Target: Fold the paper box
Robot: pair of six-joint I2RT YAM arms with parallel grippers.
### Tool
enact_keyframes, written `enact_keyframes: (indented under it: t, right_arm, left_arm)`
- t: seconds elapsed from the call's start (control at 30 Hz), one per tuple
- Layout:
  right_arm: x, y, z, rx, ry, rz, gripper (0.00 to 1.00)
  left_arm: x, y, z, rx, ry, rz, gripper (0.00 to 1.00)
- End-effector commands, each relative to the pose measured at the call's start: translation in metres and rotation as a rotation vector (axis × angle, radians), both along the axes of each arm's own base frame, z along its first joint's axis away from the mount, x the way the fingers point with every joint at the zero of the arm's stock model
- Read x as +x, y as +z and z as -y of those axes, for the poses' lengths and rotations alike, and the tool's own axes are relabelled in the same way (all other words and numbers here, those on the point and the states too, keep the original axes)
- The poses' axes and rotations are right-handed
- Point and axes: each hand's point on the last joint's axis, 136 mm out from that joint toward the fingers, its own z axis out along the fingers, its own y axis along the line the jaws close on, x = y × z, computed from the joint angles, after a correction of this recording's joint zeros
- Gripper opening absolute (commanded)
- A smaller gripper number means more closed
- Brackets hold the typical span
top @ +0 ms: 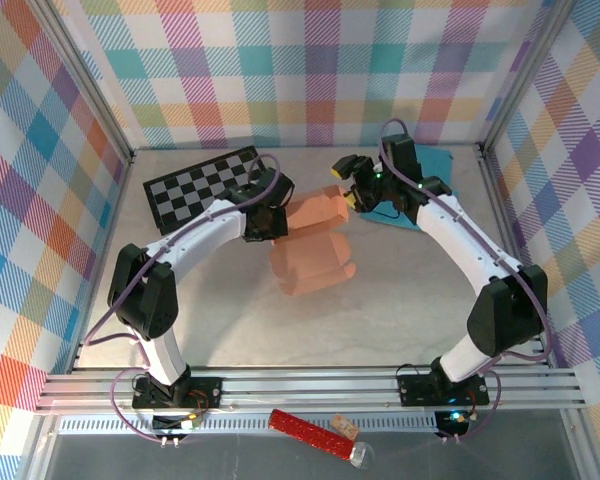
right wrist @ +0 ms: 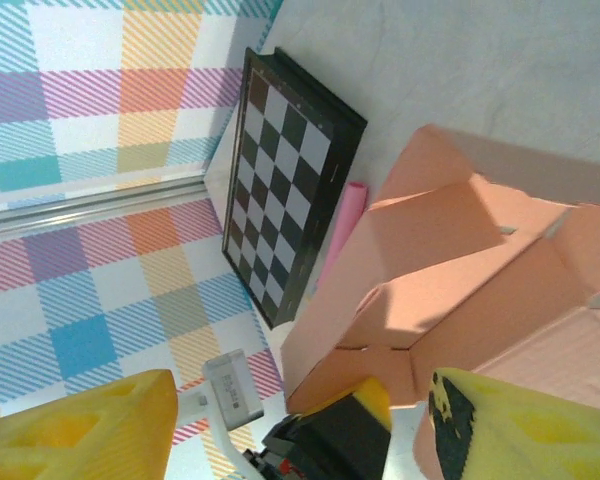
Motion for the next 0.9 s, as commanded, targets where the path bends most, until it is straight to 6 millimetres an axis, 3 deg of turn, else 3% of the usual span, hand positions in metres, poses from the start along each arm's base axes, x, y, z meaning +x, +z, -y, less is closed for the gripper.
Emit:
enact_keyframes:
  t: [0.0, 0.3, 0.73, 0.87]
  right_arm:
    - [0.0, -0.004, 0.003, -0.108, 0.056, -0.036, 0.64]
    - [0.02, -0.023, -0.016, -0.167, 0.163, -0.06, 0.58]
    - [-0.002, -0.054, -0.029, -0.24, 0.237, -0.107, 0.58]
    - [-0.004, -0.038, -0.019, -0.29, 0.228, -0.031, 0.6]
  left_arm:
    - [-0.021, 0.008, -0.006, 0.004, 0.007, -0.11, 0.0]
    - [-0.035, 0.013, -0.002, -0.037, -0.003, -0.178, 0.0]
    - [-0.031, 0.017, 0.004, -0.061, -0.007, -0.185, 0.0]
    - [-0.03, 0.016, 0.004, -0.063, -0.01, -0.189, 0.0]
